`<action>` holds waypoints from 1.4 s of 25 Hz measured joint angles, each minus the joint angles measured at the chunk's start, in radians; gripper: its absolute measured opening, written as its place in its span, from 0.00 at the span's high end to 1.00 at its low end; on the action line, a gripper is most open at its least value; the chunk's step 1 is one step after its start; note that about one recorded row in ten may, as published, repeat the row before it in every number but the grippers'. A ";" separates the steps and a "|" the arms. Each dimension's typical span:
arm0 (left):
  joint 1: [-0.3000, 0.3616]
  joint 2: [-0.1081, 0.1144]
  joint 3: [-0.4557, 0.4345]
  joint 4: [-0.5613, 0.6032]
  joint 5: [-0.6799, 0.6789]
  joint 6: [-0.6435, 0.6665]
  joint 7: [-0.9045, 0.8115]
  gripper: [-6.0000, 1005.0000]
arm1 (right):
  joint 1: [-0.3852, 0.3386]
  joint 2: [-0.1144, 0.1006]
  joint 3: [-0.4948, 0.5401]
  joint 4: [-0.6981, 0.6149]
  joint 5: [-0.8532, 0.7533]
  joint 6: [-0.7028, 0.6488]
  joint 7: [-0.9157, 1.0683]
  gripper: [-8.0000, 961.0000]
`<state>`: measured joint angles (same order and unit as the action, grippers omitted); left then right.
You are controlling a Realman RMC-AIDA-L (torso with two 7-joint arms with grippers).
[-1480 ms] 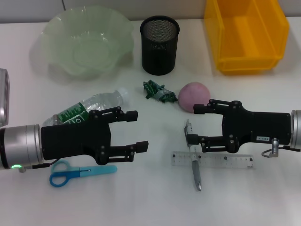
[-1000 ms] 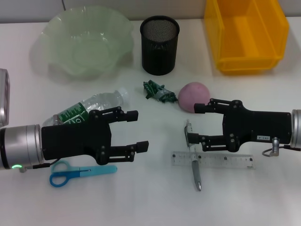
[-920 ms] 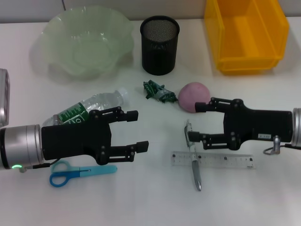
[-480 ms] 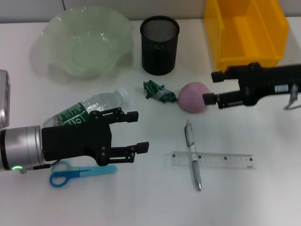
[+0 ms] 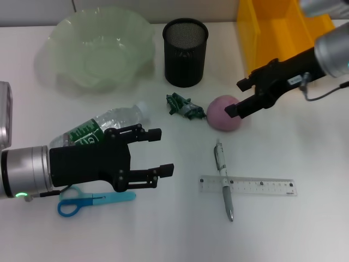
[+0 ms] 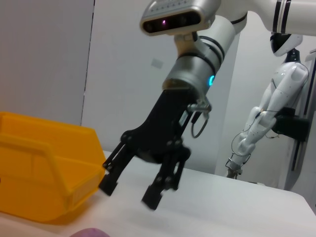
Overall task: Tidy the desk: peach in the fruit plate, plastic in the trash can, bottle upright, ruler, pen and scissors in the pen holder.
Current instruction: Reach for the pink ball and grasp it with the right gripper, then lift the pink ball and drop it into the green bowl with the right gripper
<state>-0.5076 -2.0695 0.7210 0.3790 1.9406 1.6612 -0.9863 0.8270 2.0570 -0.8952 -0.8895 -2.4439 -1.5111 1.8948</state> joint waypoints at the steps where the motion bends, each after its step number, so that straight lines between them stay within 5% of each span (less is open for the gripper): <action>1: 0.000 0.000 0.000 0.000 0.000 0.000 0.000 0.21 | 0.010 0.011 -0.015 0.002 -0.025 0.023 0.001 0.22; 9: 0.001 -0.001 0.000 -0.002 -0.016 0.001 -0.002 0.21 | 0.014 0.027 -0.267 0.076 -0.038 0.262 0.056 0.24; 24: -0.003 0.000 0.000 0.000 -0.031 0.007 -0.007 0.21 | 0.004 0.029 -0.334 0.143 0.014 0.405 0.056 0.27; 30: -0.003 0.002 0.000 0.001 -0.032 0.008 -0.007 0.21 | -0.010 0.026 -0.330 0.127 0.041 0.398 0.053 0.51; 35: -0.001 0.002 0.000 0.002 -0.032 0.008 -0.007 0.21 | -0.019 0.025 -0.327 0.113 0.059 0.392 0.053 0.60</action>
<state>-0.5089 -2.0677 0.7209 0.3811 1.9091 1.6691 -0.9929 0.8081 2.0824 -1.2223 -0.7769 -2.3849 -1.1193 1.9478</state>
